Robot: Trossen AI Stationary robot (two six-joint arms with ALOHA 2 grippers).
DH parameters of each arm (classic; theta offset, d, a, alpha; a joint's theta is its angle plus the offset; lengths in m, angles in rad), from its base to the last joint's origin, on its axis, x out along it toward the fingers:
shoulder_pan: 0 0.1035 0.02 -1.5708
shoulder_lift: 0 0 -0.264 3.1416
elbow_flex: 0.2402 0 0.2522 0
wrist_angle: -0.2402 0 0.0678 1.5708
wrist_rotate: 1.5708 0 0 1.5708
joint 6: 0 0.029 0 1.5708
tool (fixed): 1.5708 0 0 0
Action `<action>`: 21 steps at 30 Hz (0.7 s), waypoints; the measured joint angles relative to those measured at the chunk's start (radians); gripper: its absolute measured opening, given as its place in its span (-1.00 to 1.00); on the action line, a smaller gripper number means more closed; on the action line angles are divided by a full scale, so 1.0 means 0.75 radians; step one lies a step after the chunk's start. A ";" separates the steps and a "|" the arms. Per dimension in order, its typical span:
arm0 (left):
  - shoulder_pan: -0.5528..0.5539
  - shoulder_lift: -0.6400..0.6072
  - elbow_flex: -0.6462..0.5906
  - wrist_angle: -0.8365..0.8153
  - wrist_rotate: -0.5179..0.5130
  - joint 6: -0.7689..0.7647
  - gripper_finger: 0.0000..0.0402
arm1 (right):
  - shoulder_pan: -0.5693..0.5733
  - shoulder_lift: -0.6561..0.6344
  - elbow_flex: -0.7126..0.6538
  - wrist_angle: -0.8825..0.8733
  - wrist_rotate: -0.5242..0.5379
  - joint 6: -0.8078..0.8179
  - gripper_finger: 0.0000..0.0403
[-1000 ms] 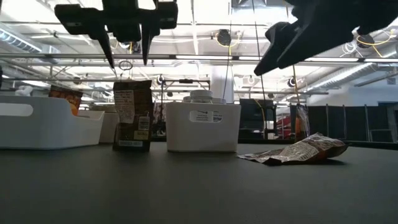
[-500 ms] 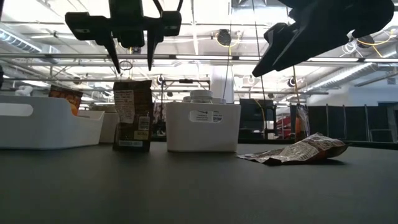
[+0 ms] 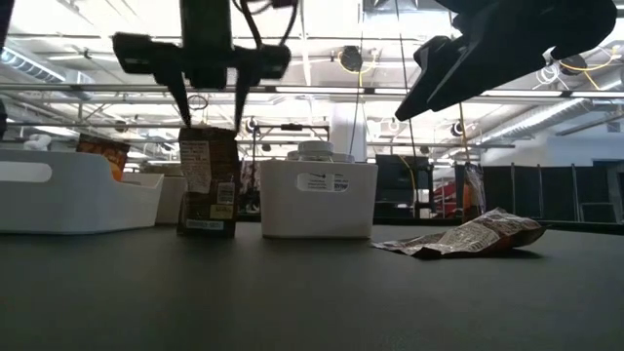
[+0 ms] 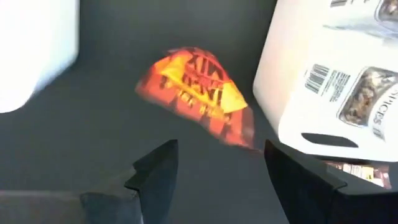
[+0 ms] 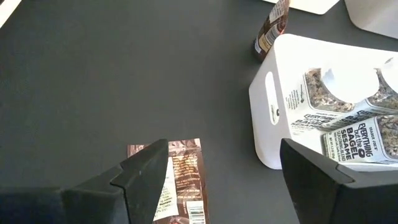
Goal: Sort spices by type
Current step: Put the orange seasoning pack into the left white bin
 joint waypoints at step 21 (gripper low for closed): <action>0.067 0.075 -0.001 -0.085 0.050 0.171 0.12 | 0.000 0.000 0.000 0.001 0.000 -0.020 0.32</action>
